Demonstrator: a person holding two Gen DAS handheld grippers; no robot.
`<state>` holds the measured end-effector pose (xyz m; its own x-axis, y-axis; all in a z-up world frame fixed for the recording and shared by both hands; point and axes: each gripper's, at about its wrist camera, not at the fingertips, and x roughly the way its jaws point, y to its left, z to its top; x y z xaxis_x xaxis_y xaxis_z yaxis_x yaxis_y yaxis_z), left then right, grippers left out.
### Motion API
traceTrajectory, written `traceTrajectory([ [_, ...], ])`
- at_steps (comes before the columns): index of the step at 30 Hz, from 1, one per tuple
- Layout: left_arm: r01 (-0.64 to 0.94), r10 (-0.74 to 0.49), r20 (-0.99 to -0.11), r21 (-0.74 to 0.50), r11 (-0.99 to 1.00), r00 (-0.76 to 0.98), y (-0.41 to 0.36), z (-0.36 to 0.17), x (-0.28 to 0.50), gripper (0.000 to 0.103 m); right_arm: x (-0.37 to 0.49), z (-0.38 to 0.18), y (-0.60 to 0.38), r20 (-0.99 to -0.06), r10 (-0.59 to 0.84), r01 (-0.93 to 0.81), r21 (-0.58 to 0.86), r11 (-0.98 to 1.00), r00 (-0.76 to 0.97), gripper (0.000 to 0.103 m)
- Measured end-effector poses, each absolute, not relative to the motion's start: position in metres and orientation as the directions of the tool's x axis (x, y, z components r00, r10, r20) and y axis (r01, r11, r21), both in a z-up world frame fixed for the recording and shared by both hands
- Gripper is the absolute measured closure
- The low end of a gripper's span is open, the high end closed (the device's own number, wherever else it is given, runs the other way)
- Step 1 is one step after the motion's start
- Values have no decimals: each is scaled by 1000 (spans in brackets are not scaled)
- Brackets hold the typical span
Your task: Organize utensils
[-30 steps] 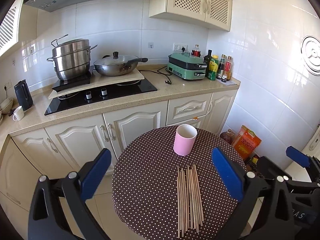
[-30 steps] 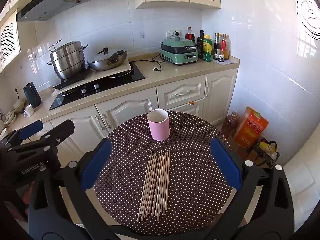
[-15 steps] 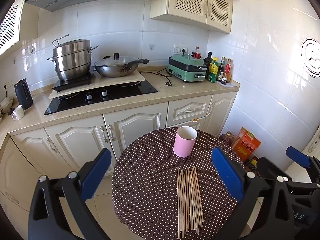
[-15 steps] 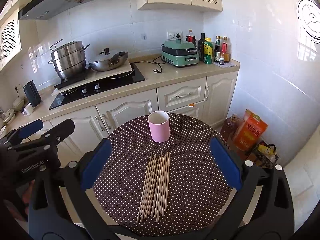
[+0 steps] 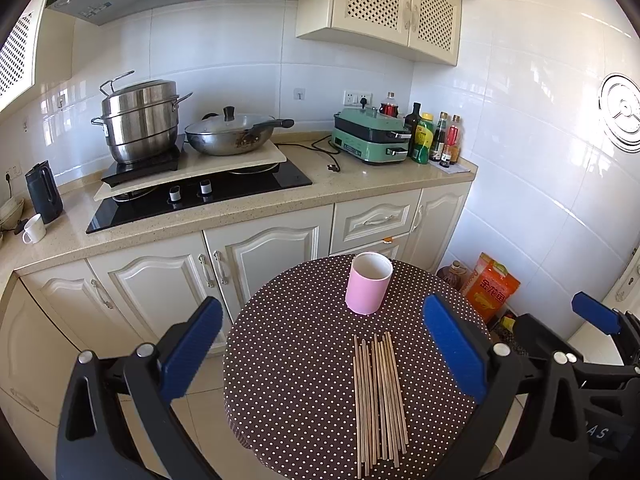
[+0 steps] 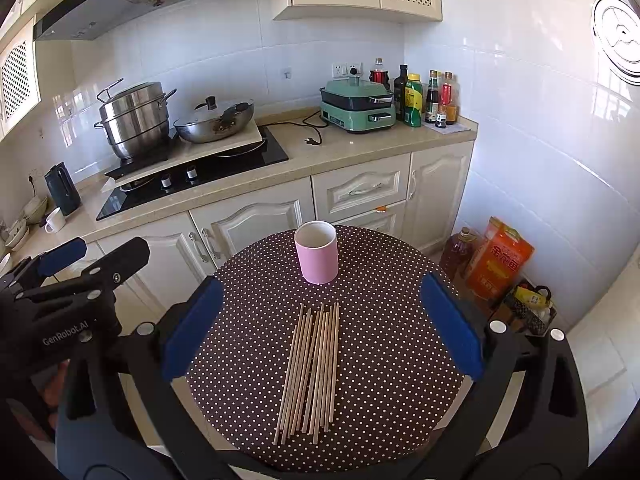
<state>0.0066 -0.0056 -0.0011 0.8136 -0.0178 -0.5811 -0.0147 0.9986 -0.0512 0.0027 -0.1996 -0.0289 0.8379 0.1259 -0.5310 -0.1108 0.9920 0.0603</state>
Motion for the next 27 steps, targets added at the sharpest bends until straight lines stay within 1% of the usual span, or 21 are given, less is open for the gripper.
traceTrajectory([
  [8, -18, -15, -589, -50, 999, 808, -4, -3, 9, 4, 4, -30, -199, -536, 129, -114, 62, 992, 834, 6],
  [13, -18, -18, -610, -52, 998, 793, 1, -7, 12, 4, 10, -35, -198, -557, 139, -117, 75, 990, 819, 6],
  [18, -24, -14, -642, -50, 998, 767, 4, -13, 16, 4, 16, -41, -198, -595, 150, -118, 93, 989, 790, 6],
  [27, -39, -12, -733, -52, 998, 681, 8, -32, 32, 4, 36, -61, -201, -692, 181, -123, 132, 984, 699, 6],
])
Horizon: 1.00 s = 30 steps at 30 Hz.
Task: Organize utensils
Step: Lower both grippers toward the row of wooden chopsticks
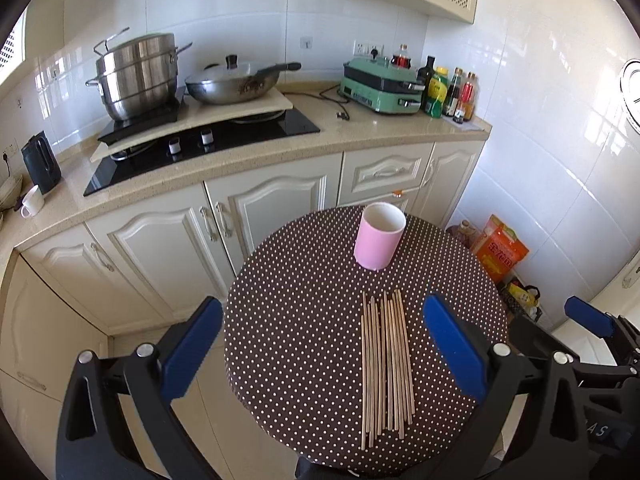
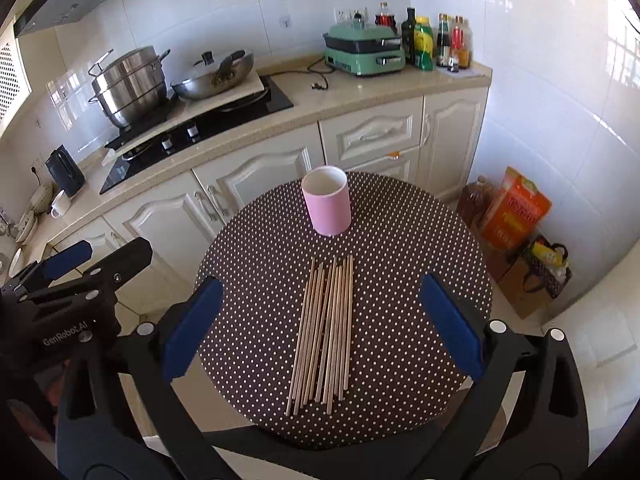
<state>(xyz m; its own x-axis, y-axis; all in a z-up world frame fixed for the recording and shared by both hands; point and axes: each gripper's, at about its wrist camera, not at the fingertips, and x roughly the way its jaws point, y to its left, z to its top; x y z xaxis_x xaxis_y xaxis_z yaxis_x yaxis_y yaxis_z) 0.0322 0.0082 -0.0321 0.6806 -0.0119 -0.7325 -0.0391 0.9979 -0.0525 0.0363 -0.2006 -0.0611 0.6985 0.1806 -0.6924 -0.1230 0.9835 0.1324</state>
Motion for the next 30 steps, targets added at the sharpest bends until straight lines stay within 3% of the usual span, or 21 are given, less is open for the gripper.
traceTrajectory([
  [6, -46, -9, -797, -47, 998, 604, 8, -51, 48, 4, 54, -82, -204, -769, 198, -107, 168, 980, 608, 6],
  [15, -26, -118, -891, -144, 989, 438, 8, -98, 74, 4, 85, -130, -222, -864, 229, -28, 242, 970, 449, 6],
  [22, -49, -173, -931, -199, 979, 321, 3, -141, 91, 5, 107, -168, -226, -915, 192, 3, 206, 978, 354, 6],
  [30, -40, -190, -946, -208, 977, 262, -8, -178, 106, 16, 138, -201, -228, -935, 102, 1, 109, 994, 339, 6],
])
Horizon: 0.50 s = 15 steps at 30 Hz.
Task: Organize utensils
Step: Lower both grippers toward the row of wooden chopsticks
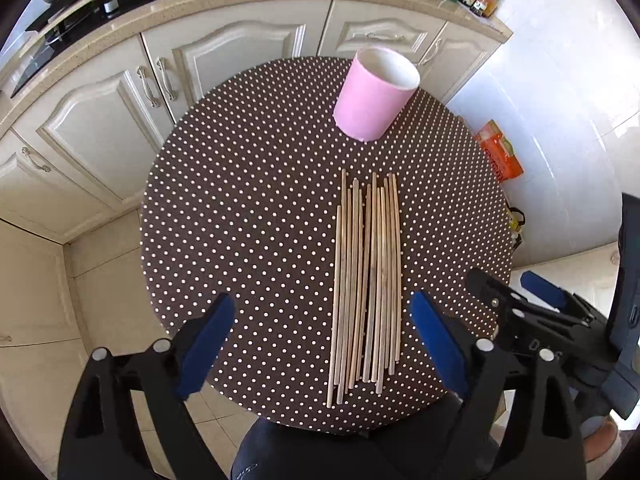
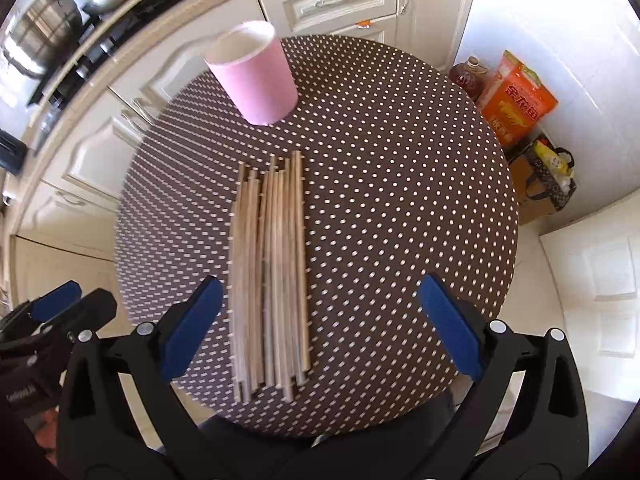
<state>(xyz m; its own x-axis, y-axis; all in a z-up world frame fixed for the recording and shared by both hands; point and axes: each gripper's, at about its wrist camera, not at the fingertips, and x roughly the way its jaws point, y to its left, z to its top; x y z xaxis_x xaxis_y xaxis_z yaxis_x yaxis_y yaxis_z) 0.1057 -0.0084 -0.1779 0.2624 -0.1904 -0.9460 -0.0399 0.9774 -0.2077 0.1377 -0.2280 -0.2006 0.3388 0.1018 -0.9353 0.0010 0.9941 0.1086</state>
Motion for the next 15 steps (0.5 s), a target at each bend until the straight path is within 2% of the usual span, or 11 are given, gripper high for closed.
traceTrajectory([
  [11, -45, -190, -969, -200, 979, 160, -18, -246, 129, 23, 168, -273, -231, -973, 52, -28, 47, 999, 223, 10],
  [15, -31, -148, -977, -155, 988, 152, -21, -266, 136, 24, 174, -289, -229, -978, 20, -48, 10, 999, 206, 10],
])
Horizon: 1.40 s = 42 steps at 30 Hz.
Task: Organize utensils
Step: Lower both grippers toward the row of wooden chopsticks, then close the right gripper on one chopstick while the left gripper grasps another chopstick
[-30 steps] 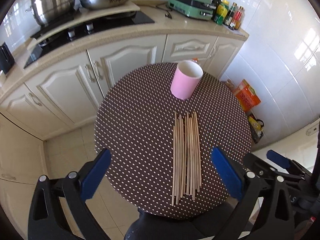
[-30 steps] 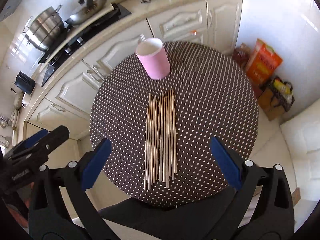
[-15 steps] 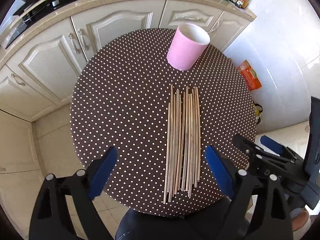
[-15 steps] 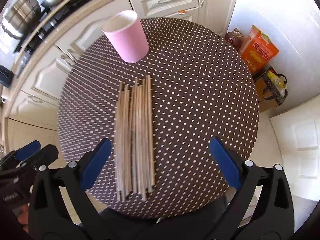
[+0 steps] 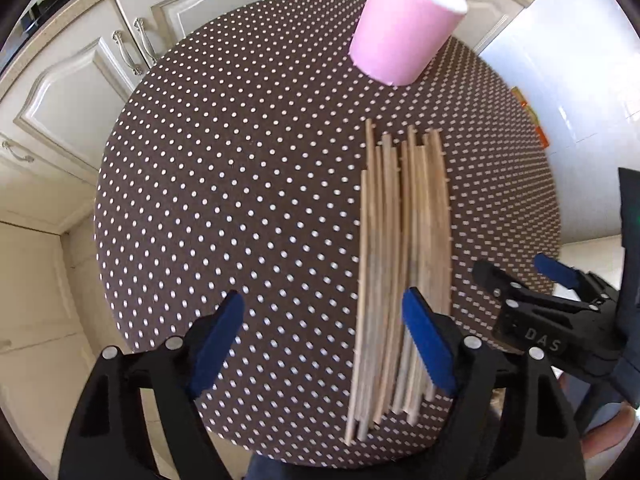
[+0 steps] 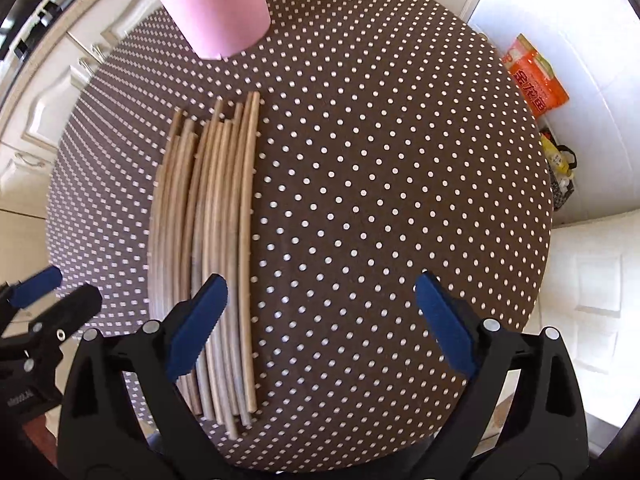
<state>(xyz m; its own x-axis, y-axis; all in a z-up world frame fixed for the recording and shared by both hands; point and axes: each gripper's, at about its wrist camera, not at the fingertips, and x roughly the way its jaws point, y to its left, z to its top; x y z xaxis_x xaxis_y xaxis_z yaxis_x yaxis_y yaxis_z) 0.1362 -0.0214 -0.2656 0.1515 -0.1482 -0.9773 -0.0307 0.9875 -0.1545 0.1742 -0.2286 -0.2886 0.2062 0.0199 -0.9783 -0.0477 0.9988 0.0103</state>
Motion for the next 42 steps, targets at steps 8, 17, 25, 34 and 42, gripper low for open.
traceTrajectory([
  [8, -24, -130, -984, -134, 991, 121, -39, -298, 154, 28, 194, -319, -215, -984, 7, -60, -4, 998, 177, 15],
  [17, -36, -86, -992, -90, 995, 96, -45, -332, 169, 28, 214, -342, -190, -987, -10, -71, -22, 997, 160, 16],
  [25, -5, -74, -991, -75, 997, 112, -49, -341, 179, 28, 213, -335, -188, -983, -7, -70, -21, 997, 184, 40],
  [34, -25, -34, -995, -36, 999, 99, -51, -343, 190, 28, 204, -320, -191, -975, 4, -76, -13, 997, 221, 75],
  [42, -36, 2, -987, -4, 999, 161, -59, -335, 207, 87, 203, -317, -222, -971, 36, -35, 29, 999, 236, 91],
])
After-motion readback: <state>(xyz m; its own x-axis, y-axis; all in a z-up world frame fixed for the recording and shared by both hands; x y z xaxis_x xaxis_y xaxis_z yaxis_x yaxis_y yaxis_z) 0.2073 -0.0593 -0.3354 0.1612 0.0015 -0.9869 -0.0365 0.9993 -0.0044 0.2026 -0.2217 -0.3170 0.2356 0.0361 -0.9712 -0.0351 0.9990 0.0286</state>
